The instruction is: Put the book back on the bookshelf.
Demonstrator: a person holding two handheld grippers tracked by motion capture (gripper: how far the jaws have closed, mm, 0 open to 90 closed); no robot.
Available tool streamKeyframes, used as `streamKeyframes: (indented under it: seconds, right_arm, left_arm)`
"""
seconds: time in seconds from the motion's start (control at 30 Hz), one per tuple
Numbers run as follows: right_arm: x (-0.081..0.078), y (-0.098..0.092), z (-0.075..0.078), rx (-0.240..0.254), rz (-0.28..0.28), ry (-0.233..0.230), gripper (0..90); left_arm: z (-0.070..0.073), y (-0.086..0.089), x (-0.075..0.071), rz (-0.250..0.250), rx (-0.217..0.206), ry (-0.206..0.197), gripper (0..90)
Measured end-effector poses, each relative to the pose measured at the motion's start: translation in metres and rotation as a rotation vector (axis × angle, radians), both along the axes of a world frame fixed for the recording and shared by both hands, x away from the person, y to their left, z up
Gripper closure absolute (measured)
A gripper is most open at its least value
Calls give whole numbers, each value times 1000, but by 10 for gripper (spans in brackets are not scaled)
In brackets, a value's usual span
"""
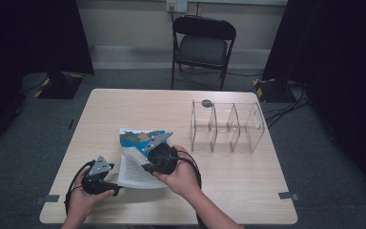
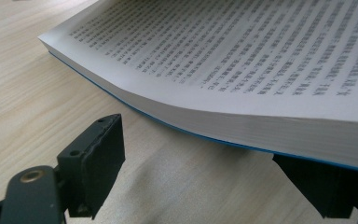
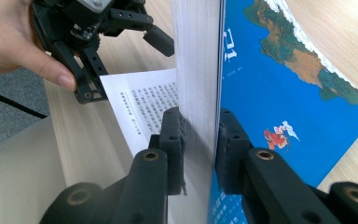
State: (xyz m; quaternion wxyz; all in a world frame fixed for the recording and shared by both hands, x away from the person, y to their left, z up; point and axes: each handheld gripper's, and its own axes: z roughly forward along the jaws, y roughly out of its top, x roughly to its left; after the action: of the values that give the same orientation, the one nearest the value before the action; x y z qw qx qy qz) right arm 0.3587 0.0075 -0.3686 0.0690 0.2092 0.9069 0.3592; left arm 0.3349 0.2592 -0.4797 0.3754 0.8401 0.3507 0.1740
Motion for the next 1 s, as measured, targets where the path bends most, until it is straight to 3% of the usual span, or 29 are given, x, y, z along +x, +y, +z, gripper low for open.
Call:
streamKeyframes:
  seconds: [0.07, 0.13, 0.33, 0.4, 0.57, 0.77, 0.97, 1.0]
  right_arm:
    - [0, 0, 0, 9, 2, -4, 755]
    - [0, -2, 1, 8, -1, 4, 755]
    - [-3, -2, 1, 6, 5, 11, 753]
    - [-3, -3, 1, 4, 10, 13, 753]
    - [-4, -3, -1, -17, 29, 9, 753]
    - [-5, -1, -5, -37, 48, 3, 751]
    - [-8, 1, -14, -58, 71, 10, 747]
    - [-9, 2, -17, -66, 76, 11, 746]
  left_arm:
    - [0, -2, 0, 2, 1, -9, 163]
    - [0, -3, 0, -8, 34, -18, 165]
    - [-6, -4, 6, 20, 11, 4, 173]
    - [-9, -5, 6, 13, -16, 11, 186]
    - [-8, -8, 5, -3, -21, 0, 199]
    - [0, -10, 4, -15, -64, -35, 212]
    - [3, -12, 3, -22, -49, -31, 227]
    - [3, -12, 3, -21, -61, -29, 226]
